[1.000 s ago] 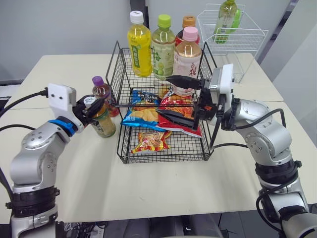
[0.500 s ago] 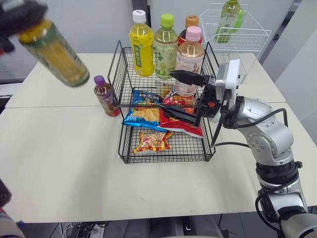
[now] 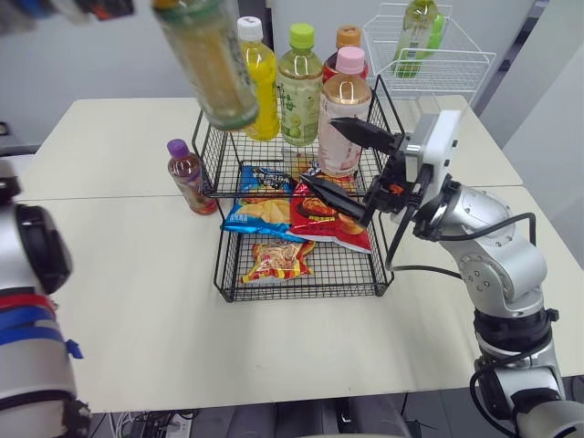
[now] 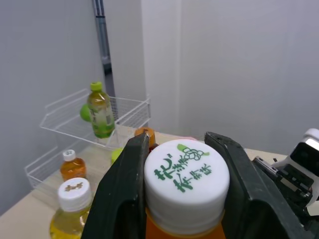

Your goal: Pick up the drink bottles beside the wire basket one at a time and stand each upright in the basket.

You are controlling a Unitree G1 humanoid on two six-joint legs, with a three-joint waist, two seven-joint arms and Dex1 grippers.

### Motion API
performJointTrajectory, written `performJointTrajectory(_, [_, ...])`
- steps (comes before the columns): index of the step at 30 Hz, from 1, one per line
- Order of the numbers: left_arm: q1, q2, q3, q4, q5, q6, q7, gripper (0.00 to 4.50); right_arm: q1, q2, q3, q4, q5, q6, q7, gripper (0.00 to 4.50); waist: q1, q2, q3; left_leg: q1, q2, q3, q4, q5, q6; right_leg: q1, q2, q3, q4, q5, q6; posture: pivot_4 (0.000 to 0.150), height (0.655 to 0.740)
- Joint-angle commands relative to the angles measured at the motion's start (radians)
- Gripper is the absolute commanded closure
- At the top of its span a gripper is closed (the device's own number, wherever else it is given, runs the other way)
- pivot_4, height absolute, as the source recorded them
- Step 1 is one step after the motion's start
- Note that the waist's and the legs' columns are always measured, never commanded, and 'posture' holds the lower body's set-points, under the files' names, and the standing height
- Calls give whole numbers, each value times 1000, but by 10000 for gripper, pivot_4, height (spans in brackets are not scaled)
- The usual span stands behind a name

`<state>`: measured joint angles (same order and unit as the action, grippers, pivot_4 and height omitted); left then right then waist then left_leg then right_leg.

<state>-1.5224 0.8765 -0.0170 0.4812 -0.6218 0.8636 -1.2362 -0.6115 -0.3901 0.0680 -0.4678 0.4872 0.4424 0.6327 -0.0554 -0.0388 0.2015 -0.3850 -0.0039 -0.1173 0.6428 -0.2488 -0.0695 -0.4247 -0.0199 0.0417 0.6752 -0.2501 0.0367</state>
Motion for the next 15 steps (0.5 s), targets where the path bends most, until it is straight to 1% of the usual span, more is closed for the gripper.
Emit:
performJointTrajectory(1, [9,-40,7,-27,37,-82,-26,31330,9,-5,-27,-67,-11,-5,-39,0,-1,0,0,0,0,0,0,0,0,0,0,0,0,0,0,1500,7400])
performJointTrajectory(9, [81,-222,6,-8,123,-221,49,31330,31,-21,-38,-117,-36,13,-103,0,0,0,0,0,-1,1,0,0,0,-1,-1,1,2,0,0,1500,7400])
performJointTrajectory(15, [97,-265,14,43,165,-276,45,31330,43,-35,-43,-149,-32,35,-128,0,-4,0,0,0,-1,1,0,0,0,-1,-1,2,3,0,0,1500,7400])
